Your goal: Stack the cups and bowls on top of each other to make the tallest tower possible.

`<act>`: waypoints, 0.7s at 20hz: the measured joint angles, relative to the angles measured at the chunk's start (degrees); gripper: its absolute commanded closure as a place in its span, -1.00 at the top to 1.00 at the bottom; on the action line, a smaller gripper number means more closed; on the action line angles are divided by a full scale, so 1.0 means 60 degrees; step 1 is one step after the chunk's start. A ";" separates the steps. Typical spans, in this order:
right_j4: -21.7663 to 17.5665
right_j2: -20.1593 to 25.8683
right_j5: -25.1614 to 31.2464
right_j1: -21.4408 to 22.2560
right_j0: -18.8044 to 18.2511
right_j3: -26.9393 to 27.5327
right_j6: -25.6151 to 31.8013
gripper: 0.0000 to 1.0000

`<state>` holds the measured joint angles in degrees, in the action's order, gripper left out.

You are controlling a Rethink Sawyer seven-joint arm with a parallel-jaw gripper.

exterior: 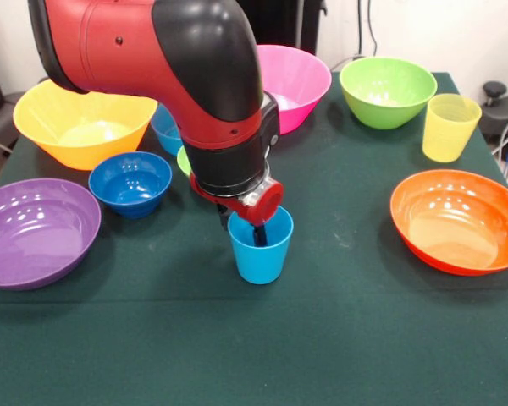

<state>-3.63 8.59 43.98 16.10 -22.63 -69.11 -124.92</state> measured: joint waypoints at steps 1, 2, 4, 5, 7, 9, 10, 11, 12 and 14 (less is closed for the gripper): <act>0.0002 0.0000 0.0000 0.0001 0.0000 -0.0019 0.0000 1.00; 0.0002 0.0001 0.0000 0.0002 0.0000 -0.0045 0.0000 1.00; 0.0002 0.0001 0.0000 0.0005 0.0001 -0.0100 0.0000 1.00; 0.0000 0.0003 -0.0002 0.0004 0.0000 -0.0162 0.0000 1.00; 0.0000 0.0004 0.0000 0.0005 0.0000 -0.0210 0.0000 1.00; 0.0002 0.0007 -0.0002 0.0004 0.0000 -0.0296 0.0000 1.00; 0.0000 0.0008 -0.0002 0.0006 0.0000 -0.0321 0.0000 1.00; 0.0000 0.0008 -0.0004 0.0008 0.0000 -0.0355 0.0000 1.00; 0.0000 0.0008 -0.0008 0.0010 0.0000 -0.0376 0.0000 1.00; 0.0000 0.0012 -0.0042 0.0021 0.0000 -0.0437 0.0000 1.00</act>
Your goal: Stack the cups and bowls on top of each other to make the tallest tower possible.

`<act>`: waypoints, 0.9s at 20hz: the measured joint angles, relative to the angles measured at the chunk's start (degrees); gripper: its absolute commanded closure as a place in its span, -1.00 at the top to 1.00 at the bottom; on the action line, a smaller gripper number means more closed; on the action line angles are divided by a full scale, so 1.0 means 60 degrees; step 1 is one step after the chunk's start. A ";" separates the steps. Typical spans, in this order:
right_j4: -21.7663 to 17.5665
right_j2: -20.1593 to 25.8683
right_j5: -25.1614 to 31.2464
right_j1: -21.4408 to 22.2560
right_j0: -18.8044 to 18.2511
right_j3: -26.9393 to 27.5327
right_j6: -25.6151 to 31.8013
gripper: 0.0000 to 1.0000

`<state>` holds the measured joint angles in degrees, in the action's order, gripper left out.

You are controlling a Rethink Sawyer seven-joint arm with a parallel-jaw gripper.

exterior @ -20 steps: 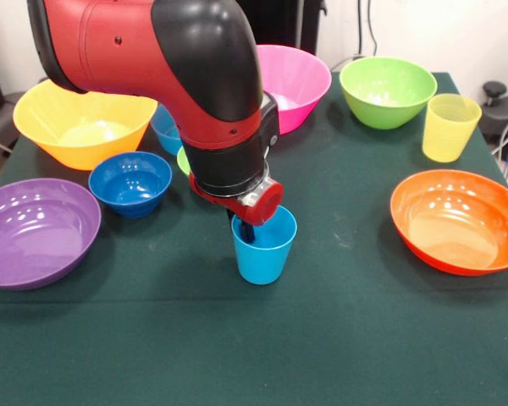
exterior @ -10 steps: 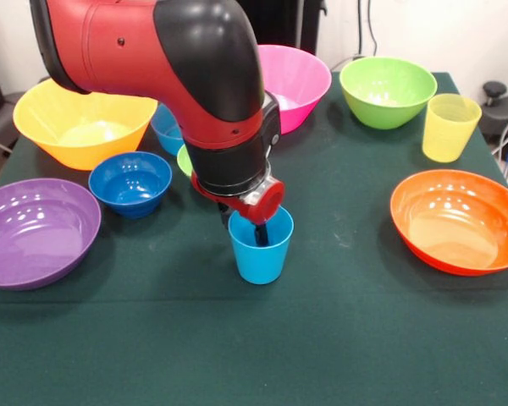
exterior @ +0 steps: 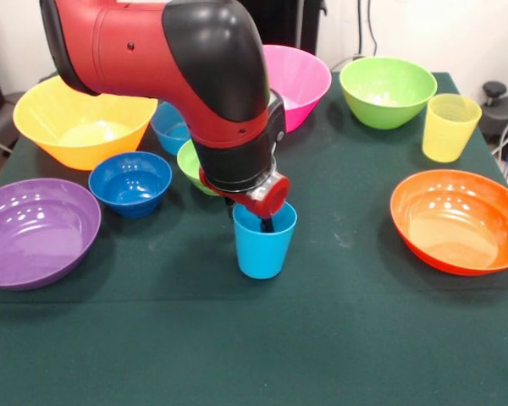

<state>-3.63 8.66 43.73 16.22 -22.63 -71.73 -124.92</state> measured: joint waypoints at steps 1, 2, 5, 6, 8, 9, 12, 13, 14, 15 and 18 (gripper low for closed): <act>0.0000 0.0000 -0.0020 0.0010 0.0000 -0.0030 0.0000 1.00; 0.0000 0.0000 -0.0040 0.0020 0.0000 -0.0057 0.0000 1.00; -0.0002 0.0001 -0.0125 0.0055 0.0000 -0.0146 0.0000 1.00; -0.0004 0.0003 -0.0224 0.0089 -0.0002 -0.0222 0.0000 1.00; -0.0004 0.0001 -0.0277 0.0134 -0.0006 -0.0277 0.0000 1.00; -0.0004 0.0000 -0.0303 0.0167 -0.0010 -0.0309 0.0000 1.00; -0.0008 0.0000 -0.0299 0.0333 -0.0027 -0.0396 0.0000 1.00; -0.0006 0.0001 -0.0301 0.0380 -0.0037 -0.0399 0.0000 1.00; -0.0006 0.0001 -0.0301 0.0407 -0.0045 -0.0399 0.0000 1.00; -0.0008 0.0000 -0.0301 0.0445 -0.0058 -0.0399 0.0000 1.00; -0.0006 0.0001 -0.0301 0.0587 -0.0167 -0.0399 0.0000 1.00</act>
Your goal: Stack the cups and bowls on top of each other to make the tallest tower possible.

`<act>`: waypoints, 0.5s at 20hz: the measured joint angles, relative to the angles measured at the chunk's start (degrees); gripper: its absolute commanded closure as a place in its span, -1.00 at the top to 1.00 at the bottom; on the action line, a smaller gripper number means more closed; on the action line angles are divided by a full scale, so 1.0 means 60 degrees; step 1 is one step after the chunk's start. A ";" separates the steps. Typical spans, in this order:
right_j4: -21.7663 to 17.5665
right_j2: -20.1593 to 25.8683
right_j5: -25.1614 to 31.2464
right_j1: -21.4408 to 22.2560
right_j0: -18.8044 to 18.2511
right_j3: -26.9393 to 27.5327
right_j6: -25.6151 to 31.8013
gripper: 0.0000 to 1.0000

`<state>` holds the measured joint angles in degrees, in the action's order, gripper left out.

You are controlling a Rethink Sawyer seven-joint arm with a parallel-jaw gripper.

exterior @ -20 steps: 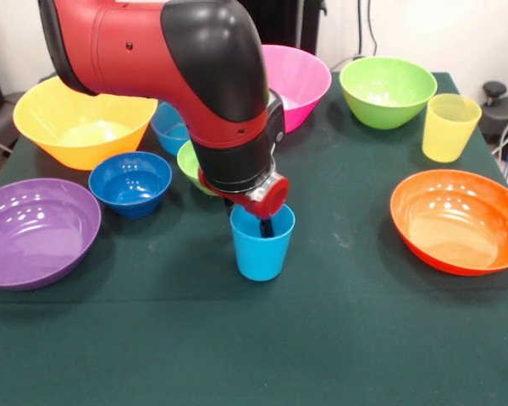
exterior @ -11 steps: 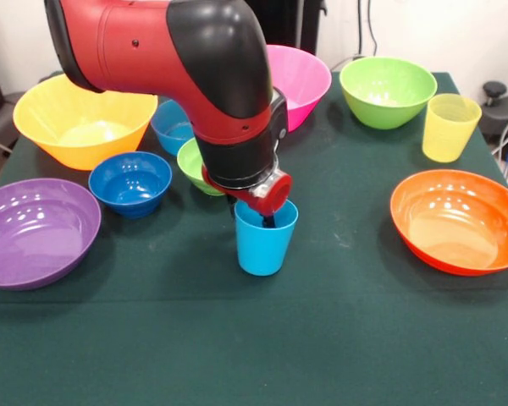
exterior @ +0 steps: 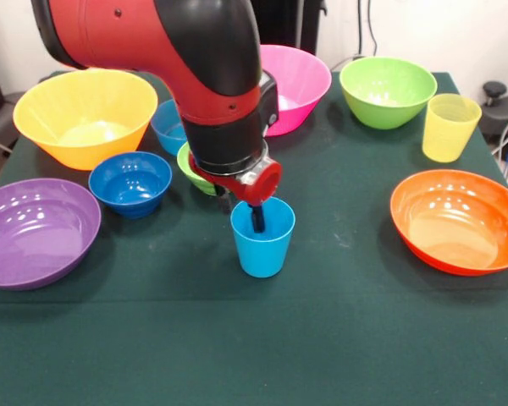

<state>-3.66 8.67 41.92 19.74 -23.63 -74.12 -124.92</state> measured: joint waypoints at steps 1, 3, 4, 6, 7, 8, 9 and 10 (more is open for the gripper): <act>-0.0002 0.0000 0.0000 0.0012 -0.0023 0.0000 0.0000 1.00; -0.0002 0.0000 0.0000 0.0037 -0.0081 0.0000 0.0000 1.00; -0.0002 -0.0001 0.0002 0.0064 -0.0146 0.0000 0.0000 1.00; -0.0002 -0.0009 0.0000 0.0093 -0.0202 0.0002 0.0000 1.00; -0.0002 -0.0014 0.0000 0.0106 -0.0223 0.0003 0.0000 1.00; -0.0002 -0.0017 0.0002 0.0114 -0.0230 0.0003 0.0000 1.00; -0.0002 -0.0019 0.0002 0.0119 -0.0231 0.0003 0.0000 1.00; -0.0004 -0.0019 0.0002 0.0129 -0.0228 0.0001 0.0000 1.00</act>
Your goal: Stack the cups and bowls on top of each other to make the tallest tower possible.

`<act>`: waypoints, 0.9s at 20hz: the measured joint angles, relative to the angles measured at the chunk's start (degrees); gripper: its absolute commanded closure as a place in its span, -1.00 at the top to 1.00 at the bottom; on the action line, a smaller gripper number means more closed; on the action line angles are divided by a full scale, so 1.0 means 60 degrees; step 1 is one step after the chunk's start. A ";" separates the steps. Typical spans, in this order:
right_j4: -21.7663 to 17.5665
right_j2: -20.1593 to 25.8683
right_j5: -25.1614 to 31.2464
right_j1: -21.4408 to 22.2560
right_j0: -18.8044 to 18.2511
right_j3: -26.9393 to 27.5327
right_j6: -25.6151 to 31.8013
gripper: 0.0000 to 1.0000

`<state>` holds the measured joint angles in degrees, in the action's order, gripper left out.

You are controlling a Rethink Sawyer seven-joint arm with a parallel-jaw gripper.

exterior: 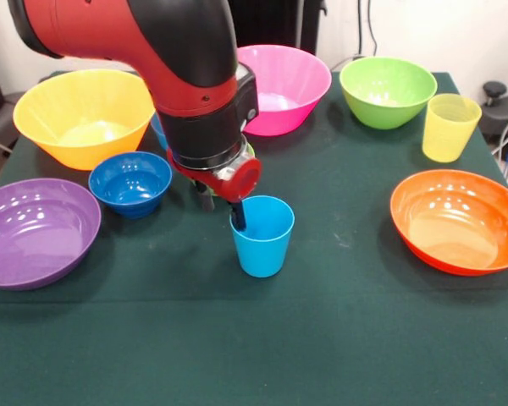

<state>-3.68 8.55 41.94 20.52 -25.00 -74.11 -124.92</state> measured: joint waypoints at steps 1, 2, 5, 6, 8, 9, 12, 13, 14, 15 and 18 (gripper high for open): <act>0.0000 0.0001 0.0000 0.0009 0.0003 0.0000 0.0000 1.00; 0.0002 0.0000 -0.0002 0.0020 0.0005 -0.0001 0.0000 1.00; 0.0004 0.0001 0.0000 0.0111 0.0004 -0.0044 0.0000 1.00; 0.0010 0.0001 -0.0002 0.0239 0.0003 -0.0146 0.0000 1.00; 0.0026 0.0003 -0.0002 0.0437 -0.0003 -0.0323 0.0000 1.00; 0.0059 0.0007 -0.0002 0.0705 -0.0018 -0.0583 0.0000 1.00; 0.0087 0.0011 -0.0002 0.1055 -0.0047 -0.0936 0.0000 1.00; 0.0083 0.0010 0.0000 0.1214 -0.0064 -0.1101 0.0000 1.00; 0.0087 0.0011 -0.0002 0.1365 -0.0083 -0.1258 0.0000 1.00; 0.0083 0.0010 -0.0002 0.1537 -0.0107 -0.1449 0.0000 1.00; 0.0085 0.0014 -0.0093 0.1955 -0.0220 -0.2003 0.0000 1.00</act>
<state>-3.17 8.64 41.38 32.25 -26.32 -86.13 -124.92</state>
